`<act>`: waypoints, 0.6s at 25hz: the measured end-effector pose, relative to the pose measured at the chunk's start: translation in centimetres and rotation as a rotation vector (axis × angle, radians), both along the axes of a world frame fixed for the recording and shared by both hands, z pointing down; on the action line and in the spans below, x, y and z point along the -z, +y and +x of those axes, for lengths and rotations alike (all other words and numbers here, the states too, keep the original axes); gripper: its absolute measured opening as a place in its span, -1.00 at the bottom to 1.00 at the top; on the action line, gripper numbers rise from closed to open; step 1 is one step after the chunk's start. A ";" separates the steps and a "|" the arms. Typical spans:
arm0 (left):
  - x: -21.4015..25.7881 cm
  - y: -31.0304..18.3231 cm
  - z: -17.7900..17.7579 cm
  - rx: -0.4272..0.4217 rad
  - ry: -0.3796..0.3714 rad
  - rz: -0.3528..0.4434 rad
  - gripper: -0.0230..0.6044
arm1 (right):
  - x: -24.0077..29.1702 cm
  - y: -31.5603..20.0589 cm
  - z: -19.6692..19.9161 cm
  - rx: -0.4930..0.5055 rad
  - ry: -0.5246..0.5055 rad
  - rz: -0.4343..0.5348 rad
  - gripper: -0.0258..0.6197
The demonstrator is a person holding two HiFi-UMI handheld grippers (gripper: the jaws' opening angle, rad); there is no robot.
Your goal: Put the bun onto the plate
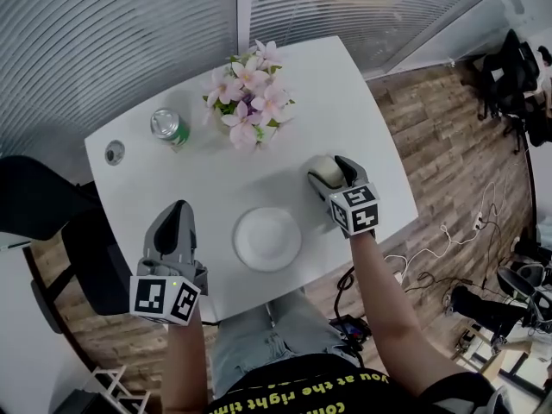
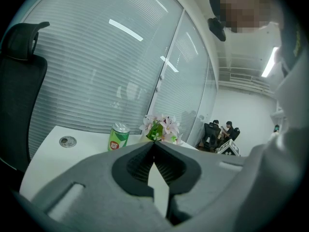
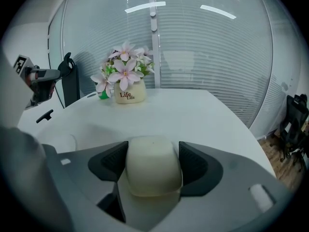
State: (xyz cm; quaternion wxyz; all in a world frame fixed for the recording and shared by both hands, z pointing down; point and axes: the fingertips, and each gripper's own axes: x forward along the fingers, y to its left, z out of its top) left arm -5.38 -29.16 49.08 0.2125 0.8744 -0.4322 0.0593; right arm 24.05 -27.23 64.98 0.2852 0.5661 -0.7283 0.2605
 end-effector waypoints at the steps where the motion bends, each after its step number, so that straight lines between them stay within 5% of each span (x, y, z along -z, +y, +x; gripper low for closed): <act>1: -0.1 0.0 0.0 0.000 0.000 0.000 -0.92 | 0.0 0.0 0.0 -0.006 -0.007 0.001 0.11; 15: 0.0 0.6 -0.5 -0.005 0.008 0.005 -0.93 | 5.7 0.2 -0.7 -0.032 -0.084 0.105 0.11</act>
